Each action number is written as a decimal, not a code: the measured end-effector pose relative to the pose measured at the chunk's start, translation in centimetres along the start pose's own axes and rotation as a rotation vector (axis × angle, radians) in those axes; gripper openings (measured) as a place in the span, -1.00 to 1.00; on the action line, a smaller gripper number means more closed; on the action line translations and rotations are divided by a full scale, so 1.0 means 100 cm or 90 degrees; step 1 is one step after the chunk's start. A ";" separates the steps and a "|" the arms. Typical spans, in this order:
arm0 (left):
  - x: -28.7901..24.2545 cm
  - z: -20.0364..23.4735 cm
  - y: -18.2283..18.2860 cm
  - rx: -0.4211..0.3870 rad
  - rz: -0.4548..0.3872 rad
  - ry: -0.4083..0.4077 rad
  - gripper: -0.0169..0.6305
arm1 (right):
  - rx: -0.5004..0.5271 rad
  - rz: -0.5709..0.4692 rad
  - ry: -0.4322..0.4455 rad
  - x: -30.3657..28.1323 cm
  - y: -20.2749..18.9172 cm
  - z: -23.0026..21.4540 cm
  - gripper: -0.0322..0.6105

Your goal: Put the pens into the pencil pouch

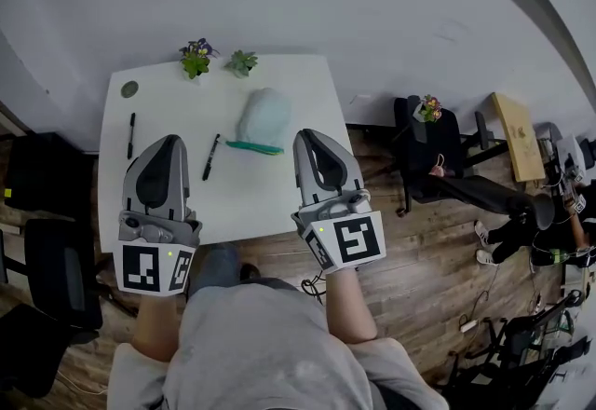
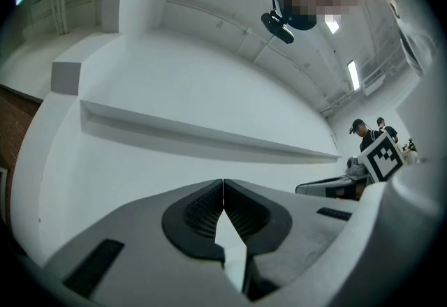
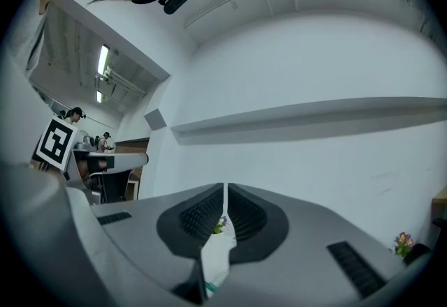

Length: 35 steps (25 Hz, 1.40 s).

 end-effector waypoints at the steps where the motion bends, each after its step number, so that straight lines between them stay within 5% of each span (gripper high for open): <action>1: -0.006 0.001 -0.003 0.004 0.004 -0.003 -0.87 | 0.000 0.006 -0.003 -0.004 -0.003 -0.004 -0.79; 15: -0.100 0.023 -0.052 0.023 0.073 -0.080 -0.87 | -0.054 0.092 -0.061 -0.071 -0.060 -0.050 -0.79; 35: -0.153 0.048 -0.130 0.074 0.196 -0.138 -0.87 | -0.231 0.418 -0.099 -0.062 -0.255 -0.052 -0.76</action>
Point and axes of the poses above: the fingertips, and each gripper's own axes: x backward along the fingers, z to its left, y out of its top, the point moved 8 cm from there along x, backward along the fingers, and after that the axes turned 9 degrees about y, right-handed, at the moved point
